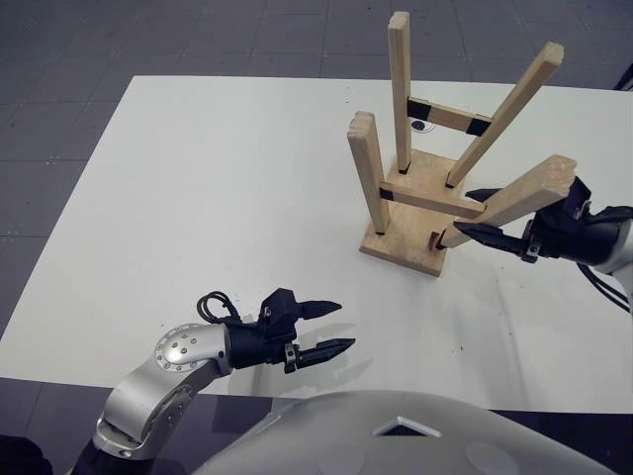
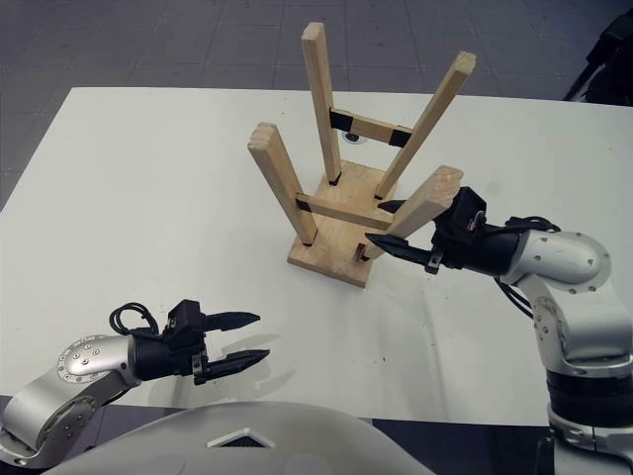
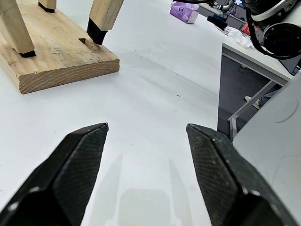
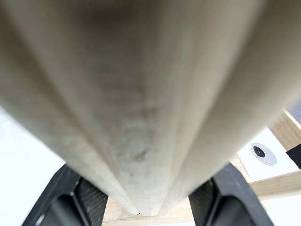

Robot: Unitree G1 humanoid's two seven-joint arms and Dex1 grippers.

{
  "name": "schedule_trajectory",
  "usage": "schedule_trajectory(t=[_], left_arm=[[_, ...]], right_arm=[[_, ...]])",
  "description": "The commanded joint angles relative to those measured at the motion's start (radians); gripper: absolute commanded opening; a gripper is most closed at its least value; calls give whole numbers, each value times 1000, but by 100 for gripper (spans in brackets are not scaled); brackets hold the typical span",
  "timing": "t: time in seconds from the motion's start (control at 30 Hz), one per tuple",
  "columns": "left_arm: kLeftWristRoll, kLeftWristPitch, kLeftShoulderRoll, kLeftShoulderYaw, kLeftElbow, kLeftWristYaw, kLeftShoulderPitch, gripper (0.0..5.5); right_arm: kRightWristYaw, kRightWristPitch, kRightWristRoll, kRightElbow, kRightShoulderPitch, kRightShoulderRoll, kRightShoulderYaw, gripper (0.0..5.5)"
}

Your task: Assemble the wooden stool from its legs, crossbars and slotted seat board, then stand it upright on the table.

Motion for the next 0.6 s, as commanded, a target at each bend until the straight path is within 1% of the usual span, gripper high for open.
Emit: schedule_trajectory(t=[0.03,0.4,0.6], left_arm=[[8,7,12,-2,0,7,-10,308],[8,6,12,-2,-1,8,-7,308],[8,5,13,-1,0,5,-8,308]], right_arm=[[5,20,48,-39,-6,8,-6,203],[-3,19,50,-39,22,18,15,203],[2,-18,18,13,23,32,36,203]])
